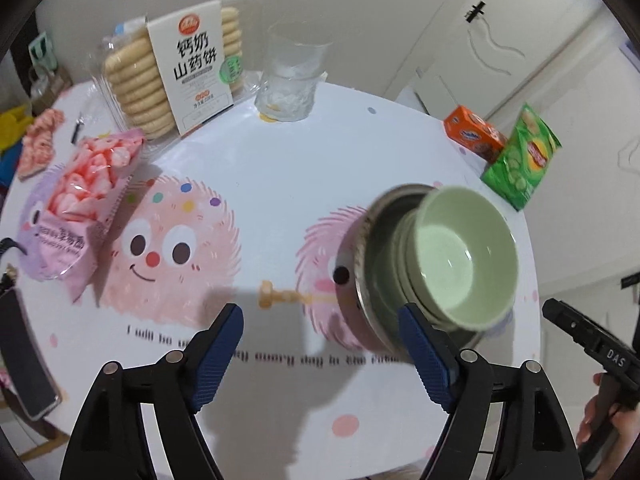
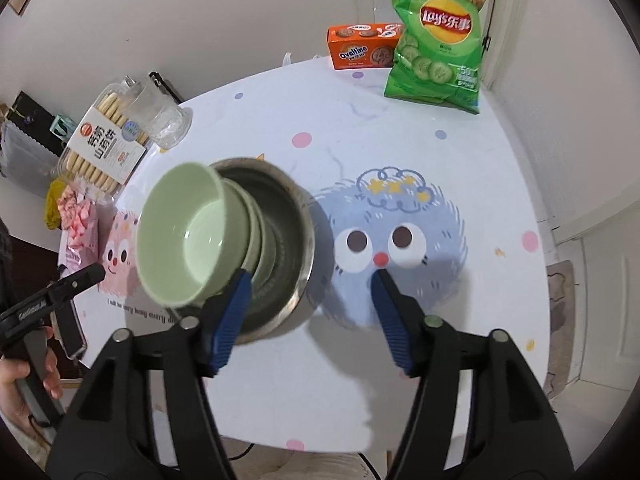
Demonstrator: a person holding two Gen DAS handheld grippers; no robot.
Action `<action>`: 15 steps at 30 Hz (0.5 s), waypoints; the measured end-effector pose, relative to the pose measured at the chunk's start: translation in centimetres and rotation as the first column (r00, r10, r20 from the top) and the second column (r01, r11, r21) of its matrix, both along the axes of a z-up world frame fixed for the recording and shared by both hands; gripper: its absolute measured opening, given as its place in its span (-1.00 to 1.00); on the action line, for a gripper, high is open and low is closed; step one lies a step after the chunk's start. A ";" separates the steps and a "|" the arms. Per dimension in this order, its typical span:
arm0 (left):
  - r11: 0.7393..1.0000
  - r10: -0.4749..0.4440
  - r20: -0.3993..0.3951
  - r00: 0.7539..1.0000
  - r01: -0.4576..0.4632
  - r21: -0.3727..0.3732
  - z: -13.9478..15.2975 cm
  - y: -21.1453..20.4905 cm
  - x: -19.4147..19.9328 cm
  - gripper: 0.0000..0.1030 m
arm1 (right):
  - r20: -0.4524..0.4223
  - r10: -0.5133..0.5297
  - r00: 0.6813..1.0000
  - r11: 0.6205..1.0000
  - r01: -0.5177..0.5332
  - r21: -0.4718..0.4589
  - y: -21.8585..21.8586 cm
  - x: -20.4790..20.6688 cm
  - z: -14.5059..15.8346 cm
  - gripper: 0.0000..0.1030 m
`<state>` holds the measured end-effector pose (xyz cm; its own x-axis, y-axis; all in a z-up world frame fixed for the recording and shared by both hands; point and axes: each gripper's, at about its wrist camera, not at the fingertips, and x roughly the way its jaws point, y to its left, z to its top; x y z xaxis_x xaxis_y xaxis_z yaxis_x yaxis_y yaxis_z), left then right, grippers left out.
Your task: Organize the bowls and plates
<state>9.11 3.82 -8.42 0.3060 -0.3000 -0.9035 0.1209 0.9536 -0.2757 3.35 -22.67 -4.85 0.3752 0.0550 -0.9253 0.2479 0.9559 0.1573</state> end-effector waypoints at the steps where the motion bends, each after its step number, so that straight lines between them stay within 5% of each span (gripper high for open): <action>1: 1.000 -0.003 0.009 1.000 0.003 0.017 0.3 -0.4 -0.6 0.60 | 0.003 0.002 1.000 1.000 -0.002 -0.016 0.5 -0.4 0.2 0.45; 10: 0.997 0.072 0.055 0.996 -0.073 0.021 3.2 -1.4 -4.6 0.60 | 0.079 0.069 0.994 0.991 -0.059 -0.123 4.7 -3.5 2.8 0.48; 15: 0.994 0.079 0.071 0.994 -0.084 0.066 3.9 -1.8 -5.5 0.73 | 0.087 0.023 0.996 0.988 -0.009 -0.152 5.0 -4.2 3.4 0.85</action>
